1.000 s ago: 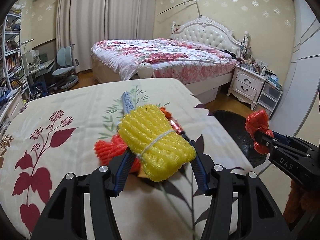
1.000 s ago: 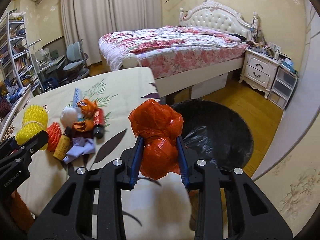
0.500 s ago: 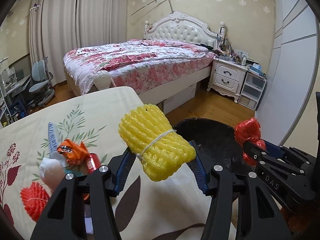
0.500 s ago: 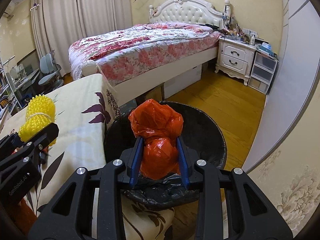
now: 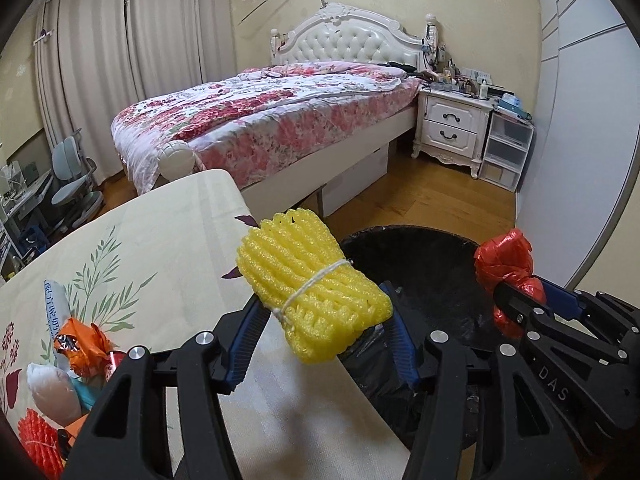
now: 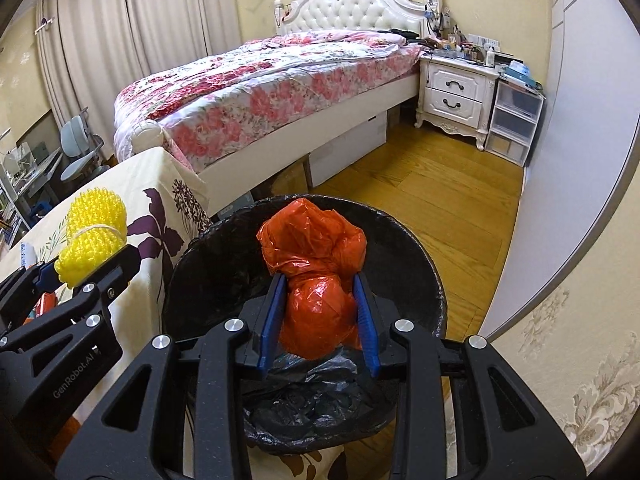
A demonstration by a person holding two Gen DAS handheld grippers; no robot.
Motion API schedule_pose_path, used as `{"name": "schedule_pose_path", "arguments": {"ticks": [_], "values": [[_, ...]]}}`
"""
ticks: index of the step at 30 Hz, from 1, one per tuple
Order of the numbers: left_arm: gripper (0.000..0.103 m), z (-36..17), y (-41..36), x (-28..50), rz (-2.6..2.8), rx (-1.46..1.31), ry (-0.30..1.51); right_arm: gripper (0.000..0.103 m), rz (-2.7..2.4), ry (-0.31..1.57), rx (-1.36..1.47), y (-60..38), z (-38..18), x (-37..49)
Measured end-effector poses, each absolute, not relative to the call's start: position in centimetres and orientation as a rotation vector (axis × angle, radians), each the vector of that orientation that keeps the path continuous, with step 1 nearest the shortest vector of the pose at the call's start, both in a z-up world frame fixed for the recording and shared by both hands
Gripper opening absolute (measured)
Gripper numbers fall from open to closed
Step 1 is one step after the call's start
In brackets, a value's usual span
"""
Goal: Collect trash
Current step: 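Carry the yellow net and red bag over the black bin and open both tools, then move both tools back over the remaining items on the bed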
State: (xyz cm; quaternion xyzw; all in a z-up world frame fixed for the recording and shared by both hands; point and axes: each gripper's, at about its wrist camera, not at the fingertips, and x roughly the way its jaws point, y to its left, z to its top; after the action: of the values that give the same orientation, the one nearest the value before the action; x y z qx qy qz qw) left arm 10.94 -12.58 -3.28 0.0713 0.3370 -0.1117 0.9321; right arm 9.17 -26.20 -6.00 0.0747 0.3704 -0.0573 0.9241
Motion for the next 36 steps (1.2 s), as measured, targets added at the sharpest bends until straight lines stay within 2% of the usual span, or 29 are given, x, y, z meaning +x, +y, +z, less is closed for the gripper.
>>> {"name": "schedule_pose_path", "arguments": {"ticks": [3, 4, 6, 9, 14, 19, 36], "values": [[0.063, -3.4, -12.6, 11.3, -0.224, 0.145, 0.699, 0.04, -0.127, 0.757, 0.15, -26.4, -6.0, 9.3], [0.067, -3.4, -12.6, 11.4, -0.22, 0.141, 0.701, 0.044, -0.133, 0.752, 0.149, -26.5, -5.9, 9.3], [0.074, -3.3, -12.4, 11.4, -0.214, 0.133, 0.699, 0.046, -0.147, 0.743, 0.144, -26.6, -5.7, 9.3], [0.078, -3.2, -12.3, 11.5, -0.199, 0.133, 0.695, 0.048, -0.162, 0.734, 0.144, -26.9, -5.4, 9.1], [0.085, -2.7, -11.9, 11.1, -0.179, 0.127, 0.678, 0.066, -0.191, 0.711, 0.146, -27.3, -4.9, 8.5], [0.087, -2.1, -11.2, 10.5, -0.167, 0.113, 0.676, 0.078, -0.199, 0.714, 0.132, -27.1, -4.6, 8.0], [0.088, 0.3, -5.5, 5.8, -0.092, 0.078, 0.674, 0.079, -0.112, 0.732, 0.122, -22.9, -4.1, 4.9]]}}
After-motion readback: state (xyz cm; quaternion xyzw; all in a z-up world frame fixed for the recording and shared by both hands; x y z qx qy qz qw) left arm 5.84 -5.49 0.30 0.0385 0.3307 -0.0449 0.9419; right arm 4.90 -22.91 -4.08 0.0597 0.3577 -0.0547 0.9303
